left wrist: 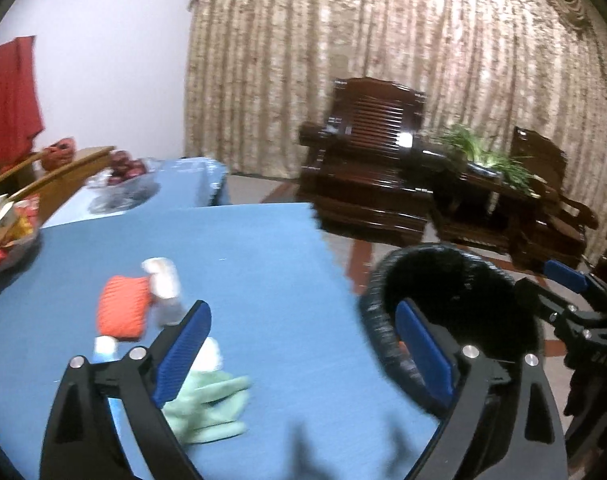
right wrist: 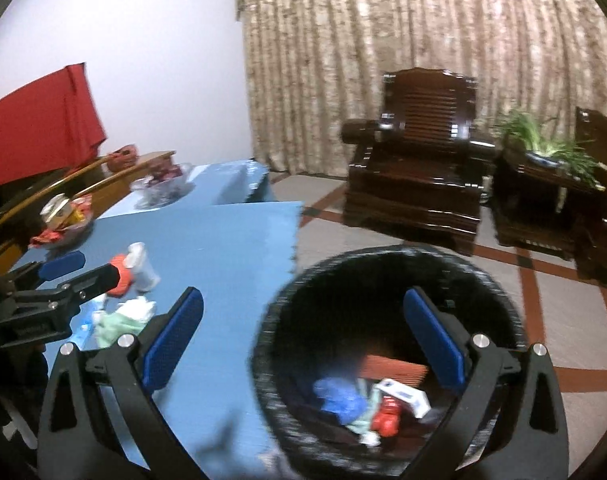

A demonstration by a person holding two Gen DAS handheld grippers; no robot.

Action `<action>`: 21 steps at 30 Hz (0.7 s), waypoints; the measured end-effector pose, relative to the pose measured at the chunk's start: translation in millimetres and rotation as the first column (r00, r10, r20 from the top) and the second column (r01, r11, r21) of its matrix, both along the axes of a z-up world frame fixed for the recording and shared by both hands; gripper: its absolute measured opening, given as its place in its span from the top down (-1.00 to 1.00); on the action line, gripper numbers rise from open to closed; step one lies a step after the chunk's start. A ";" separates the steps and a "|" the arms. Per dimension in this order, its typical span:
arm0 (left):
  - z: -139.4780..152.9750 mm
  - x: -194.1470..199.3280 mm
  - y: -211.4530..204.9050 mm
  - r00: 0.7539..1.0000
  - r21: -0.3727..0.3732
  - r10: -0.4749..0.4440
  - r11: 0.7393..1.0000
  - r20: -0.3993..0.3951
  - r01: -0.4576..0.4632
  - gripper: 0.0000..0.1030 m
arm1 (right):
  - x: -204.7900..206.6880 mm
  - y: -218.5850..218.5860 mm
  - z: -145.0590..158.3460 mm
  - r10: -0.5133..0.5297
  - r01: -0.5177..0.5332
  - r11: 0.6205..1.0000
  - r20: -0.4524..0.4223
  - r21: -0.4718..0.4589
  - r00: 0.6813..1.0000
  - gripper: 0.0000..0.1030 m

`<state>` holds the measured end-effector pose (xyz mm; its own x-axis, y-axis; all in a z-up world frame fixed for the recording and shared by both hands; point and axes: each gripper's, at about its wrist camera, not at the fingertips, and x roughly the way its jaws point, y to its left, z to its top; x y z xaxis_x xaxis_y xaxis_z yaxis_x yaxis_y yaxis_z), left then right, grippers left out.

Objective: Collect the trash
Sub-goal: 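Move the right tool to the green rubber glove and grasp it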

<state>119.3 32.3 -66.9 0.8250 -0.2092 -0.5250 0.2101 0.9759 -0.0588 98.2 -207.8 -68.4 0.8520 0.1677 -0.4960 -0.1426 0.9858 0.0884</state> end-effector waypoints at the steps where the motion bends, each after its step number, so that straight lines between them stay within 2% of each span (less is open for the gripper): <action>1: -0.8 -2.8 13.0 1.000 0.007 0.028 1.000 0.002 -0.028 -0.78 | 2.6 10.6 -0.4 0.022 -0.022 1.000 -0.003 0.002 1.000 -0.90; 11: -10.4 -23.4 97.0 0.978 0.050 0.207 0.977 0.007 -0.207 -0.78 | 13.7 81.0 -10.6 0.155 -0.155 0.988 -0.030 0.014 0.987 -0.90; 21: -38.9 -29.2 148.7 0.958 0.058 0.287 0.957 -0.022 -0.285 -0.78 | 27.3 138.8 -40.3 0.236 -0.238 0.971 -0.087 -0.005 0.968 -0.90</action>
